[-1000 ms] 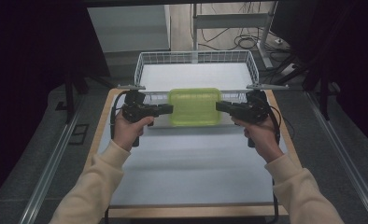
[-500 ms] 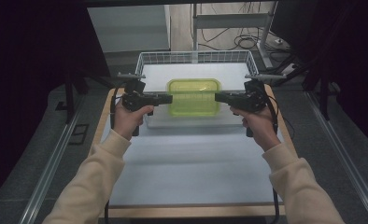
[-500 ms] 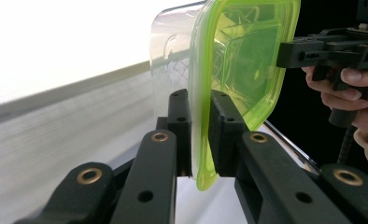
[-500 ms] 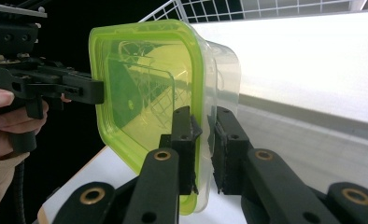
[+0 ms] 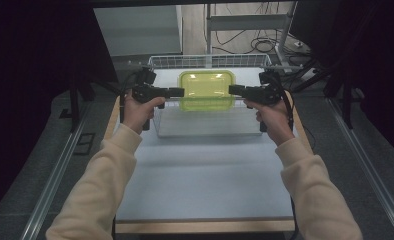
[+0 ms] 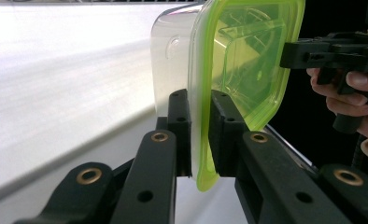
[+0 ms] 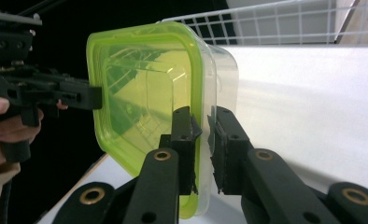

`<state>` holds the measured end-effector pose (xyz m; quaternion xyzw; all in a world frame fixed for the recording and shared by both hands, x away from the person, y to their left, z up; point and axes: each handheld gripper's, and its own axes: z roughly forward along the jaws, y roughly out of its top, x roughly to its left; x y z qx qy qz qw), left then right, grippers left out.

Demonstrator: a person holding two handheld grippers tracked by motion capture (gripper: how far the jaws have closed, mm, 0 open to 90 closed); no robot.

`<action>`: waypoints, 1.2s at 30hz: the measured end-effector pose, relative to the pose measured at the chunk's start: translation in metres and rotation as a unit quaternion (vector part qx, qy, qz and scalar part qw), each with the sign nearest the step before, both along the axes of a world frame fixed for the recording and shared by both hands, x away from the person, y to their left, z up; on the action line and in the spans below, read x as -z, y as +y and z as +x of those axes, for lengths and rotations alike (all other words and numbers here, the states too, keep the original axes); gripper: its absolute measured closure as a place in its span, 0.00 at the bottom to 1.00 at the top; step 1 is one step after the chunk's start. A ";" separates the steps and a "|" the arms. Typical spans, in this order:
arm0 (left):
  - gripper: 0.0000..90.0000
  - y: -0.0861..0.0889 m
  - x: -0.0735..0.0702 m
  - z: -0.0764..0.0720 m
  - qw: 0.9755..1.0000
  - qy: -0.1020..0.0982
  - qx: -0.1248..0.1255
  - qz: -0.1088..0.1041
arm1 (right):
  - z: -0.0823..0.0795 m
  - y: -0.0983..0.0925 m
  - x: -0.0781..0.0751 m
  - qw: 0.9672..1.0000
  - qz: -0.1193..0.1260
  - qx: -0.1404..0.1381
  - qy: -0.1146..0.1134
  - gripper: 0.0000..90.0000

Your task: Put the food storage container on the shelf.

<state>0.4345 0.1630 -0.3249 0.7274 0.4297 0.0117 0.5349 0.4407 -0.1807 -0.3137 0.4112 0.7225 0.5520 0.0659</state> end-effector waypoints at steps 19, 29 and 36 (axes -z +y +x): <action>0.89 -0.004 -0.006 0.044 1.000 0.017 -0.013 0.019 | 0.048 0.001 0.000 0.999 0.012 0.022 0.032 0.88; 0.89 -0.004 -0.002 0.051 1.000 0.022 -0.013 0.010 | 0.054 0.001 0.003 0.999 0.016 0.028 0.037 0.88; 0.81 -0.008 -0.003 0.057 1.000 0.021 -0.022 0.009 | 0.057 0.004 0.003 0.999 0.014 0.029 0.024 0.81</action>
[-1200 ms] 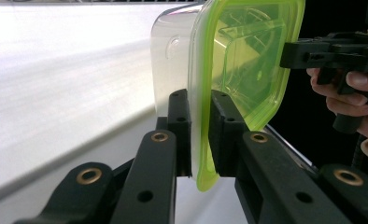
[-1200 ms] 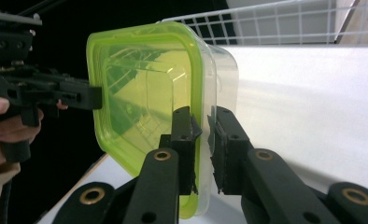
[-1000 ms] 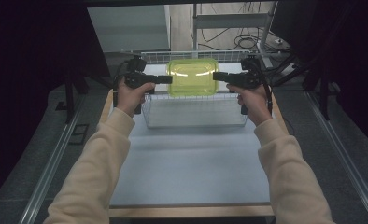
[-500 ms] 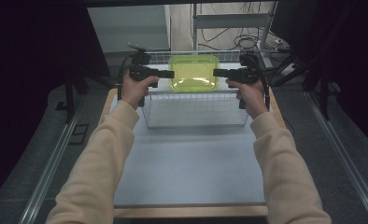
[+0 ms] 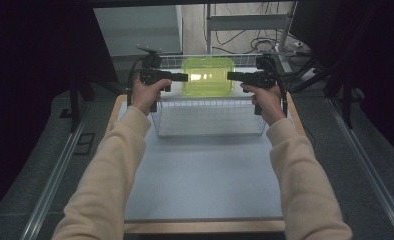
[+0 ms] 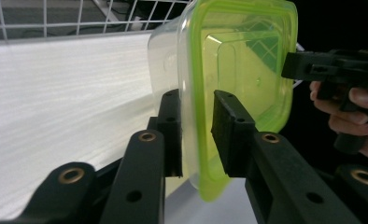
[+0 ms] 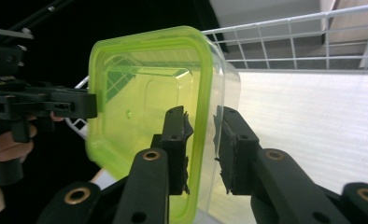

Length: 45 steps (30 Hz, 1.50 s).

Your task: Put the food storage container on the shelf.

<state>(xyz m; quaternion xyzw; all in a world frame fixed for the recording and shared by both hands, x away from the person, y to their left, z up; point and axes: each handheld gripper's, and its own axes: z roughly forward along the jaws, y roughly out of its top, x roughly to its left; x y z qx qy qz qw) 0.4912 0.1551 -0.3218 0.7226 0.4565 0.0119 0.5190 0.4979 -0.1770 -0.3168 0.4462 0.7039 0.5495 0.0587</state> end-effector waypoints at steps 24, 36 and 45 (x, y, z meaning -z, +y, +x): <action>0.17 0.007 -0.001 -0.006 0.999 -0.036 -0.039 -0.008 | -0.013 -0.002 -0.004 0.997 -0.046 0.040 -0.055 0.43; 0.15 0.018 0.006 -0.092 0.997 -0.069 -0.017 0.013 | -0.073 -0.021 0.009 0.992 -0.070 -0.017 -0.106 0.39; 0.15 0.016 0.048 -0.156 0.996 -0.080 0.014 0.025 | -0.125 -0.042 0.046 0.991 -0.065 -0.051 -0.105 0.34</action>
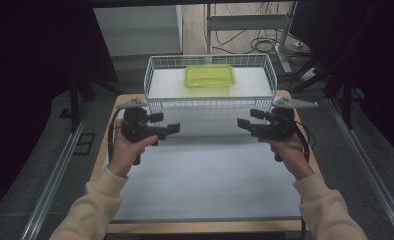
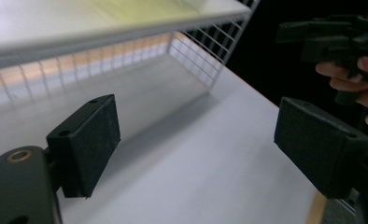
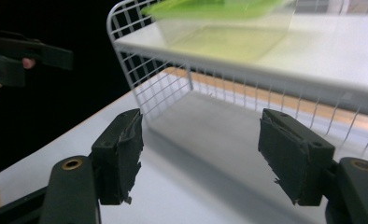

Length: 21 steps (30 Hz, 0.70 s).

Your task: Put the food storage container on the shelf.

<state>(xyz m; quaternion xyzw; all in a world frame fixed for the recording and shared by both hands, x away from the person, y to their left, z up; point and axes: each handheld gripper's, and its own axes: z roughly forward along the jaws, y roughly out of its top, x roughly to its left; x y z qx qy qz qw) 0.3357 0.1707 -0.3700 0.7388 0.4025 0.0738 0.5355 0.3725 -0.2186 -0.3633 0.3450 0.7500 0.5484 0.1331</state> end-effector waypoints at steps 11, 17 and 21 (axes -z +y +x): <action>0.18 0.000 0.066 -0.053 0.999 0.009 0.030 0.029 | -0.055 -0.029 0.059 0.999 0.015 -0.025 0.023 0.32; 0.19 -0.004 0.075 -0.057 0.999 0.020 0.032 0.038 | -0.060 -0.031 0.068 1.000 -0.011 -0.016 0.016 0.28; 0.19 -0.002 0.081 -0.058 0.999 0.022 0.027 0.041 | -0.066 -0.031 0.069 1.000 -0.017 -0.013 -0.014 0.24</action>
